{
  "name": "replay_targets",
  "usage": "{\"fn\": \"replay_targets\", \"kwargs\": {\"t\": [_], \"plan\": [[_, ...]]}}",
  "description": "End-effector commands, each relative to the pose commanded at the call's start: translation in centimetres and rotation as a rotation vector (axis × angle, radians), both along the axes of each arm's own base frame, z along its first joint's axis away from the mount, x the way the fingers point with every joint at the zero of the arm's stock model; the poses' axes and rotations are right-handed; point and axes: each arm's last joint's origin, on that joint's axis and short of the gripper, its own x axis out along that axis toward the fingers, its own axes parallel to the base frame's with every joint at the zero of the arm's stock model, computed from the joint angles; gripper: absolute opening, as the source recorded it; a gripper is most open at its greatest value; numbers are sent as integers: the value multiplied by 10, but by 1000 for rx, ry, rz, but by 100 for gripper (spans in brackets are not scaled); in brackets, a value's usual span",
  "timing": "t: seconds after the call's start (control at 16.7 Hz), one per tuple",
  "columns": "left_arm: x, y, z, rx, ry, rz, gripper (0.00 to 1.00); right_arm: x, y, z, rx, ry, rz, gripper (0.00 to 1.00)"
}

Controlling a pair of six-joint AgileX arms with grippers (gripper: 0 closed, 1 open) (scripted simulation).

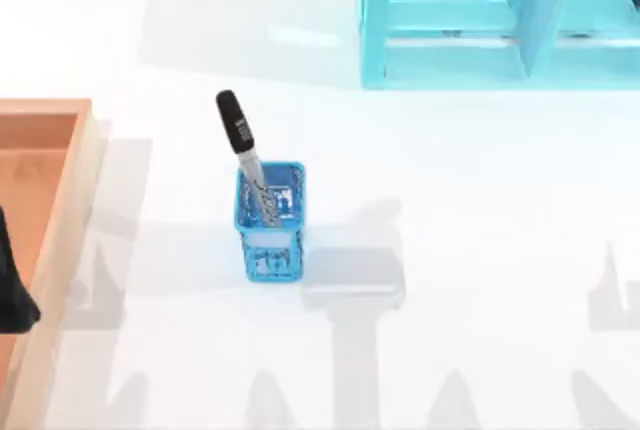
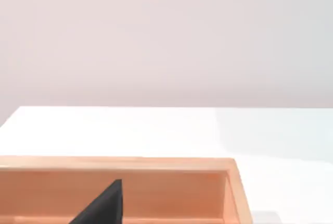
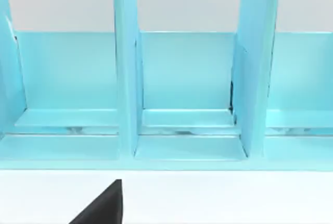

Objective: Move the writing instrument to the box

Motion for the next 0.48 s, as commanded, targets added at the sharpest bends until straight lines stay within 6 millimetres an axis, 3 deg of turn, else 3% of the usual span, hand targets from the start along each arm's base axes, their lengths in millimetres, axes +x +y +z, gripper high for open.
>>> {"fn": "replay_targets", "kwargs": {"t": [0.48], "plan": [[13,-6,7,-66,14,-108,100,0,0,0,0,0,0,100]]}}
